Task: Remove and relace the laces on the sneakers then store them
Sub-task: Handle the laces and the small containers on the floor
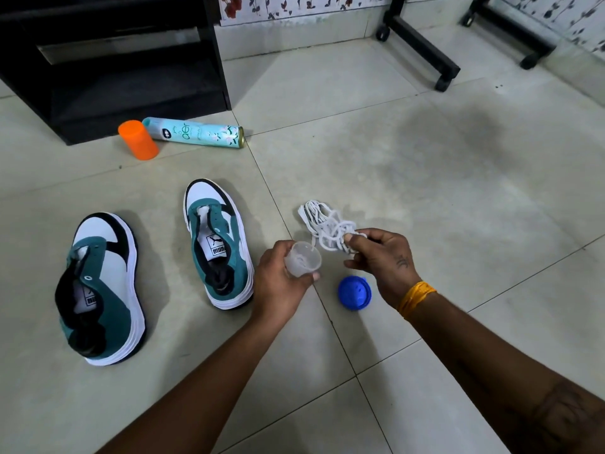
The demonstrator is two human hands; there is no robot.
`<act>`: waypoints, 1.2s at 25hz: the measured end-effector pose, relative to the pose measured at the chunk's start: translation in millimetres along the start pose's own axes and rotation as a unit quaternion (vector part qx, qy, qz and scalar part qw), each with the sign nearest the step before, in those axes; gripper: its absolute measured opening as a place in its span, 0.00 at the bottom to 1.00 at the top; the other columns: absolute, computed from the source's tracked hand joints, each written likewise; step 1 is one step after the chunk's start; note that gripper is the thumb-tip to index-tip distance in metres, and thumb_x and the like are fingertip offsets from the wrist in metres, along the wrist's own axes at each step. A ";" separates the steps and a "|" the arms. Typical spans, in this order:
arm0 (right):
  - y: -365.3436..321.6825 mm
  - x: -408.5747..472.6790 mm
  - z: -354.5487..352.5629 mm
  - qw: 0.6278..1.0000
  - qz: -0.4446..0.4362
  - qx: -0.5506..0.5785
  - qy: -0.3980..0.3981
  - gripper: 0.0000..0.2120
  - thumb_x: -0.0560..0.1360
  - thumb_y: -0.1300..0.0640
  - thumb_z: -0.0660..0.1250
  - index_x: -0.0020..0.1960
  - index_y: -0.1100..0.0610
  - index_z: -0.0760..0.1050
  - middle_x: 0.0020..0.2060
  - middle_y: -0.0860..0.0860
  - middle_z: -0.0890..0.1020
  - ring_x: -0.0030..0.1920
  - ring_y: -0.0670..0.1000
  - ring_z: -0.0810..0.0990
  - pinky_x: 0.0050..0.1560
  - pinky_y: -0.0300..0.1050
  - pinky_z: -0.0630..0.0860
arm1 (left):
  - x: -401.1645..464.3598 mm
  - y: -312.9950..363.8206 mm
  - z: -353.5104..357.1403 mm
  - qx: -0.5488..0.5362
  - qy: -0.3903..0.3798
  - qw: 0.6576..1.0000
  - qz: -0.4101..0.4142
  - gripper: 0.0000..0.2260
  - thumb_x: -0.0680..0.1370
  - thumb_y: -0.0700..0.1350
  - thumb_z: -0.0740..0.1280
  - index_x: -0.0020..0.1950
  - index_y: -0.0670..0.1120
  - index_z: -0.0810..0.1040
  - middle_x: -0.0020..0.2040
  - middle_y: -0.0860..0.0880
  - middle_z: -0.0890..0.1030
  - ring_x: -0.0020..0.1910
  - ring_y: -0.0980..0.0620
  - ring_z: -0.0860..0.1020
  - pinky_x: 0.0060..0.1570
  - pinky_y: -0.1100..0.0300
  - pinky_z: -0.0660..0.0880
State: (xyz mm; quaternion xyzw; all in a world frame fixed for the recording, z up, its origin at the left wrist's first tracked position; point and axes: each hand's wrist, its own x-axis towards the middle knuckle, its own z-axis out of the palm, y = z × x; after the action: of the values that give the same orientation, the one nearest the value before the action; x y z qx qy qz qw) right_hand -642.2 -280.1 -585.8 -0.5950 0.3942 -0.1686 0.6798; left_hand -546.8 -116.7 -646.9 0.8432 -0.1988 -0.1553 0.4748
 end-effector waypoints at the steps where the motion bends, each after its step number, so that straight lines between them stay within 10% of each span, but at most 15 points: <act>1: 1.0 3.5 -7.1 1.000 0.003 0.004 0.016 0.03 0.77 0.65 0.73 0.44 0.62 0.84 0.29 0.50 0.81 0.28 0.48 0.75 0.41 0.49 0.85 | -0.6 -2.2 2.5 0.023 0.002 1.000 -0.011 0.28 0.65 0.49 0.83 0.61 0.54 0.78 0.56 0.53 0.77 0.53 0.50 0.79 0.52 0.55 0.77; 11: 48.5 29.8 -32.1 0.966 0.004 -0.219 0.141 0.07 0.71 0.53 0.77 0.37 0.54 0.82 0.28 0.50 0.83 0.31 0.53 0.82 0.37 0.52 0.82 | -6.0 -3.5 11.9 0.126 0.019 0.992 -0.020 0.33 0.62 0.48 0.84 0.64 0.50 0.76 0.58 0.47 0.76 0.57 0.41 0.76 0.55 0.49 0.75; 18: 22.5 12.3 -25.4 0.919 -0.089 -0.324 0.206 0.17 0.72 0.37 0.67 0.53 0.48 0.76 0.42 0.47 0.81 0.42 0.48 0.78 0.43 0.47 0.73 | -5.9 -3.9 12.8 0.091 0.009 0.995 -0.032 0.41 0.63 0.51 0.85 0.73 0.49 0.73 0.63 0.46 0.75 0.64 0.44 0.74 0.62 0.52 0.73; 23: 4.5 25.1 9.4 0.897 -0.203 -0.359 0.156 0.17 0.73 0.40 0.72 0.54 0.51 0.77 0.46 0.46 0.78 0.41 0.44 0.77 0.41 0.45 0.72 | -4.2 -5.7 11.7 0.075 0.012 0.997 -0.033 0.39 0.63 0.49 0.84 0.71 0.49 0.74 0.62 0.47 0.76 0.63 0.45 0.74 0.60 0.56 0.71; 30: 7.8 88.3 52.0 0.829 -0.107 -0.549 -0.012 0.36 0.70 0.34 0.75 0.64 0.60 0.72 0.61 0.58 0.72 0.55 0.63 0.79 0.49 0.50 0.75 | -1.0 -4.3 14.1 0.090 0.026 0.995 -0.030 0.36 0.60 0.50 0.85 0.66 0.48 0.77 0.58 0.47 0.78 0.59 0.43 0.77 0.57 0.51 0.75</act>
State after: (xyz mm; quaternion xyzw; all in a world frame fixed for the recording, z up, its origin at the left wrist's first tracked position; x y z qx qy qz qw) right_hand -549.9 -304.7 -623.8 -0.9108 0.3472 0.0108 0.2230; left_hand -553.2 -124.7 -657.6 0.8920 -0.1743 -0.1291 0.3967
